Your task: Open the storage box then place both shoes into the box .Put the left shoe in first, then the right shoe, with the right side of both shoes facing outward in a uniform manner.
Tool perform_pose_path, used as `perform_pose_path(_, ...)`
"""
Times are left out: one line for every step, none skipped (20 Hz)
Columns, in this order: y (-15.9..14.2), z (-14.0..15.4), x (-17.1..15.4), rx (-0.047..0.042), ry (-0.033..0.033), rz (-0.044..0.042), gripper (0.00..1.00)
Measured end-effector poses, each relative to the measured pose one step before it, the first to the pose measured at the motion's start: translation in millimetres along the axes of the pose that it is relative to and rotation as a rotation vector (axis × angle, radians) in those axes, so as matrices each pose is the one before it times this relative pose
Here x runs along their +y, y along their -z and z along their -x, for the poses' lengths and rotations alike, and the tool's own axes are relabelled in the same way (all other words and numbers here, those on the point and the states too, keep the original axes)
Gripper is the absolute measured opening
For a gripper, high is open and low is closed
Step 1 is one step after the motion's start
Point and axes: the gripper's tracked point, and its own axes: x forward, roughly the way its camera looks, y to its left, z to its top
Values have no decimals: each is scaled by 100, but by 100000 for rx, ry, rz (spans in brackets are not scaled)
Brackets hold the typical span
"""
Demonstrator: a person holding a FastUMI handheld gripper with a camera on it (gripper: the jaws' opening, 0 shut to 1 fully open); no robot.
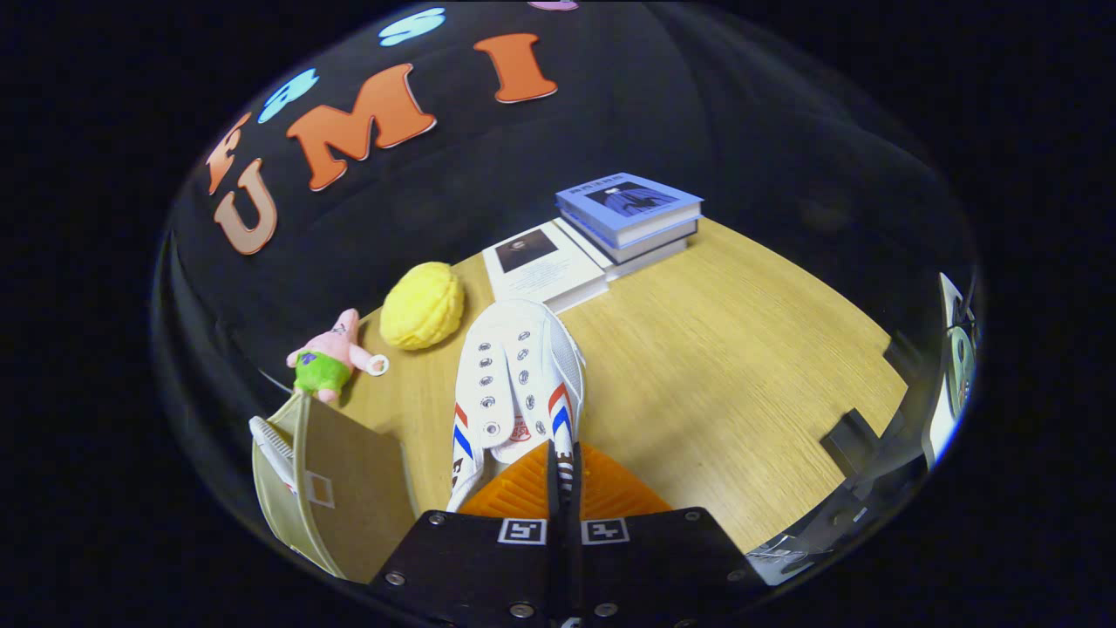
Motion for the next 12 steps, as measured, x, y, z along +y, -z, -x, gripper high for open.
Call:
perform_pose_path(-91,580,1721,-64,-2751,2292,0)
perform_pose_path(-114,514,1824,195,-2917,2216,0)
perform_pose_path(-119,393,1857,-35,-2947,1601,0)
perform_pose_path(-136,389,1770,27,-2918,1450,0)
perform_pose_path(-206,299,1705,-12,-2791,1642,0)
perform_pose_path(-176,-74,1309,-419,-2408,1371,0)
perform_pose_path(-184,295,1450,-544,-2182,1449,0)
perform_pose_path(-338,243,1506,-735,-2041,1847,0)
perform_pose_path(-357,-5,1137,-1242,-1496,1763,0)
perform_pose_path(-272,-53,1134,-666,-1191,1776,0)
perform_pose_path(-1,-66,1178,-424,-1533,1944,0)
perform_pose_path(193,-266,1117,-35,-1583,1572,0)
